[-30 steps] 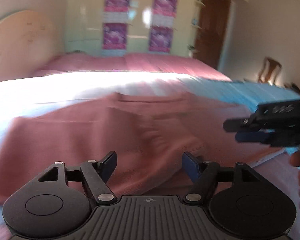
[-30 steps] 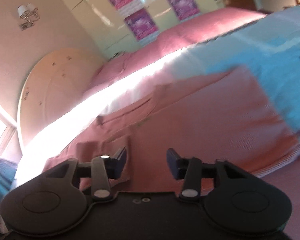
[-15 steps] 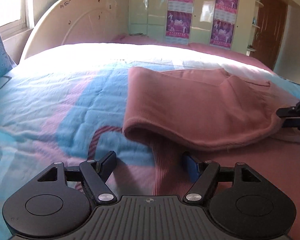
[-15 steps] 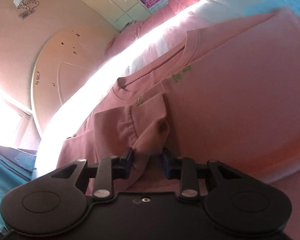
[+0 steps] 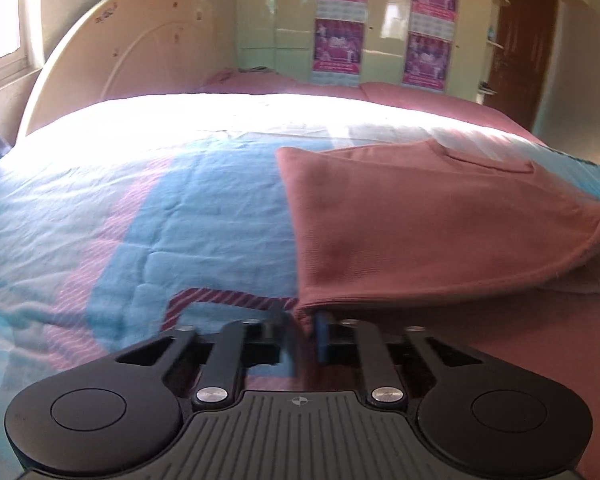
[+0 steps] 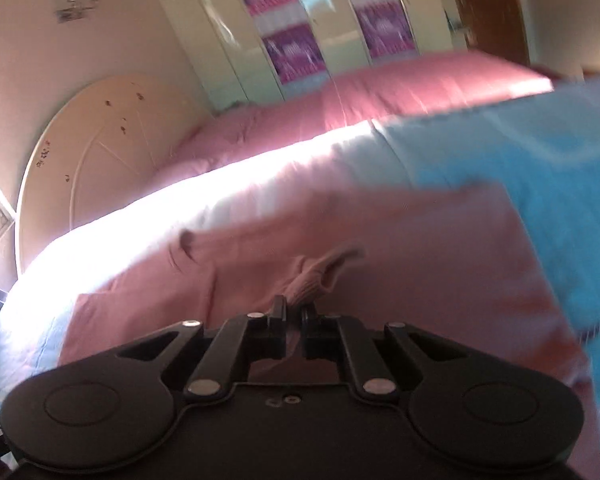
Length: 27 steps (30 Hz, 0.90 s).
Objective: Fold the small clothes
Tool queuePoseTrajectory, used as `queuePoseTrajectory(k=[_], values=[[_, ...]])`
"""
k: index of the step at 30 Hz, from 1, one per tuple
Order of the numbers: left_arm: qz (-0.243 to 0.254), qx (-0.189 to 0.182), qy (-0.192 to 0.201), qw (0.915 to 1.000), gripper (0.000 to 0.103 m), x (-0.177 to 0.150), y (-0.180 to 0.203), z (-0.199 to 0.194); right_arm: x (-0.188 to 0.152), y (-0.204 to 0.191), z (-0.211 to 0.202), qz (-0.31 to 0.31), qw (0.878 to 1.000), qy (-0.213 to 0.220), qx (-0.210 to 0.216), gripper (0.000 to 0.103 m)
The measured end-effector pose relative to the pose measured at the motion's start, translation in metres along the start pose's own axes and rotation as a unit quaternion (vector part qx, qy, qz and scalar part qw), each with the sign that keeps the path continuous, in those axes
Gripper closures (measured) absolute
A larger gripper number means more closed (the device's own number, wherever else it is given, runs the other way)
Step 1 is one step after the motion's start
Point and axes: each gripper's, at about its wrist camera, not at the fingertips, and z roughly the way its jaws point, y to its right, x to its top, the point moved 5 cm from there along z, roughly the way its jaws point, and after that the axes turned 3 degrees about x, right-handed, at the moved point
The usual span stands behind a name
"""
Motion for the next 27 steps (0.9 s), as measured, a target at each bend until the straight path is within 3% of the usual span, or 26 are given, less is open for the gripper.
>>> queuePoseTrajectory(k=[18, 19, 21, 24, 27], values=[[-0.004, -0.01, -0.006, 0.9999, 0.094, -0.001, -0.002, -0.005, -0.033, 0.012, -0.004, 0.017, 1.0, -0.022, -0.01, 0.096], [0.0, -0.014, -0.01, 0.9999, 0.094, -0.001, -0.002, -0.005, -0.034, 0.015, -0.001, 0.026, 0.999, -0.025, -0.013, 0.095], [0.008, -0.023, -0.019, 0.9995, 0.093, -0.002, -0.004, -0.009, -0.035, 0.022, -0.005, 0.035, 0.998, -0.025, -0.038, 0.078], [-0.002, -0.029, -0.011, 0.9995, 0.09, 0.002, -0.012, -0.031, -0.029, 0.025, -0.028, 0.016, 0.997, 0.007, -0.071, 0.078], [-0.006, -0.026, 0.017, 0.9995, 0.089, 0.015, 0.002, -0.042, -0.019, 0.002, -0.035, -0.038, 0.998, 0.023, -0.048, 0.077]])
